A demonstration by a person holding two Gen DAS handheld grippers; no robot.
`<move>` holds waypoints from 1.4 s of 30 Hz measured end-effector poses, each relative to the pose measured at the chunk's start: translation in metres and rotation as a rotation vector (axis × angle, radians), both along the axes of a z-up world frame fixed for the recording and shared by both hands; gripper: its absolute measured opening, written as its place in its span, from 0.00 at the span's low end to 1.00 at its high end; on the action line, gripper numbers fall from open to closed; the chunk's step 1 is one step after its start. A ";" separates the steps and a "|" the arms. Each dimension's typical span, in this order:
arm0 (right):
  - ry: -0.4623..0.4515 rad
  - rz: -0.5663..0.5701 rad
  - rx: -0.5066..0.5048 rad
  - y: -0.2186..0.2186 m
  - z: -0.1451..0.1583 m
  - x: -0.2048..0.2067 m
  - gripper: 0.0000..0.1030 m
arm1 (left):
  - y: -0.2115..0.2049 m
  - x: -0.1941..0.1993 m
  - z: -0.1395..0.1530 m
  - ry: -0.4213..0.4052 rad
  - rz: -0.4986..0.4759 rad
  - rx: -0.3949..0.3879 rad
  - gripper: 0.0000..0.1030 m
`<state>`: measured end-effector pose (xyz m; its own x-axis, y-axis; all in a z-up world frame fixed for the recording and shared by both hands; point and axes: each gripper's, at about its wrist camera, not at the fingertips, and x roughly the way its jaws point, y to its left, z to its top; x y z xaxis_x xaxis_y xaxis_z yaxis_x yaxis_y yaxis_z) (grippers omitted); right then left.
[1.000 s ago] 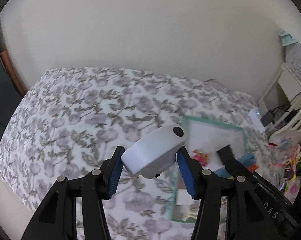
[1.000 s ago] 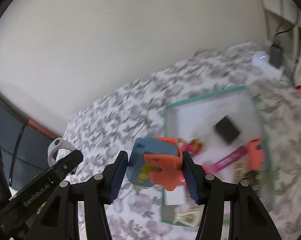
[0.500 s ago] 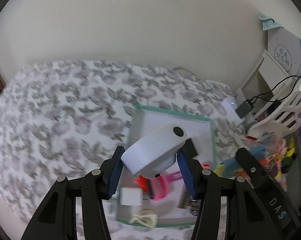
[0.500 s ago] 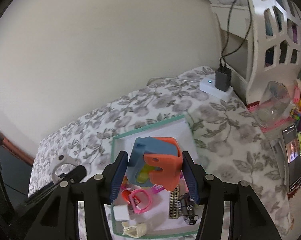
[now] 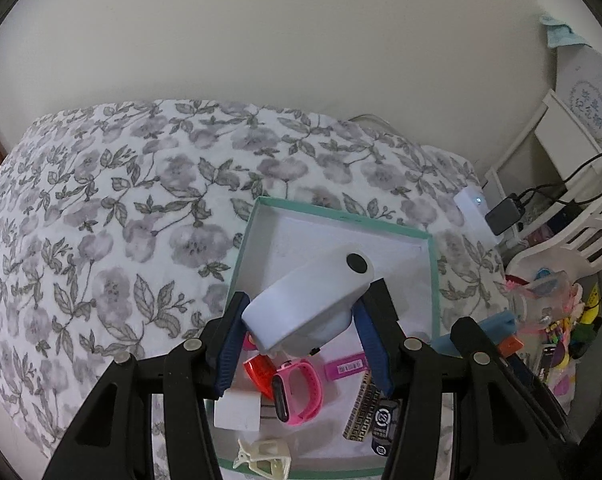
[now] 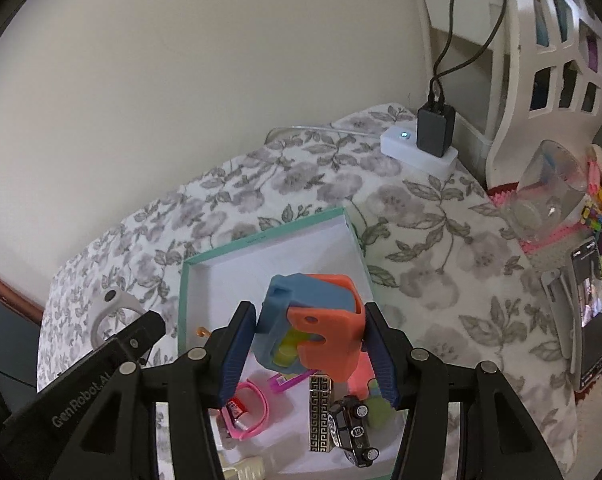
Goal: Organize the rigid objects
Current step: 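Carry the white device and blue-orange toy over the tray, lowering them, then open both tools to release the device and toy in the tray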
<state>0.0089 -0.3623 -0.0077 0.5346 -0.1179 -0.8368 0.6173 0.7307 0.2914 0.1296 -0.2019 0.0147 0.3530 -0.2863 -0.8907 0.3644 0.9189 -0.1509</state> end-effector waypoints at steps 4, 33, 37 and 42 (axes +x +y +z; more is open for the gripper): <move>0.044 0.017 -0.003 0.000 -0.015 0.009 0.56 | -0.001 0.006 -0.015 0.020 0.003 0.008 0.54; 0.217 0.064 0.034 0.007 -0.071 0.017 0.58 | 0.008 0.006 -0.062 0.118 -0.005 0.053 0.63; 0.212 0.074 0.026 0.010 -0.067 0.016 0.65 | 0.013 0.005 -0.055 0.107 0.001 0.052 0.67; 0.207 0.081 0.001 0.014 -0.060 0.015 0.72 | 0.021 0.006 -0.047 0.085 0.017 0.061 0.68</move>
